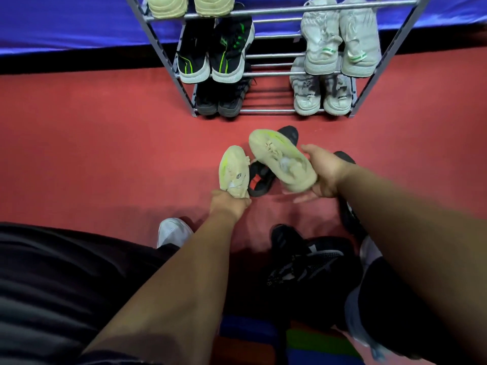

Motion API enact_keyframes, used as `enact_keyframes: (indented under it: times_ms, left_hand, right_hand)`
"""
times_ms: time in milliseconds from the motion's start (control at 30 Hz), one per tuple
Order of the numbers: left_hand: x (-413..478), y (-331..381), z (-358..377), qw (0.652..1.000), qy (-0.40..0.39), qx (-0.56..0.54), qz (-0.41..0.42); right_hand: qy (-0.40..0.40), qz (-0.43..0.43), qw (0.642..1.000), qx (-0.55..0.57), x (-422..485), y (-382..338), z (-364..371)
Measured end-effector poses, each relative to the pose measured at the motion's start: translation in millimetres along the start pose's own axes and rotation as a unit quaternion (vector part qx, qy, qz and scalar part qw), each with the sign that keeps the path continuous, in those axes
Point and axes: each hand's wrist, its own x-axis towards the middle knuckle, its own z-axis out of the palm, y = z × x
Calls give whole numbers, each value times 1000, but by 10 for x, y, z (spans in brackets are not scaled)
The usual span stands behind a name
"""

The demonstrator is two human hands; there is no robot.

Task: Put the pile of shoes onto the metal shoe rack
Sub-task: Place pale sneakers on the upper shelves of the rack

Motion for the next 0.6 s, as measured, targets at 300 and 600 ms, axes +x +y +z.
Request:
enact_keyframes:
  times_ms: [300, 600]
  left_hand:
    - [6, 73, -3, 999, -36, 38, -14]
    - [69, 5, 201, 999, -23, 33, -29]
  right_hand:
    - [110, -12, 971, -210, 324, 444, 232]
    - [216, -85, 883, -408, 515, 502, 336]
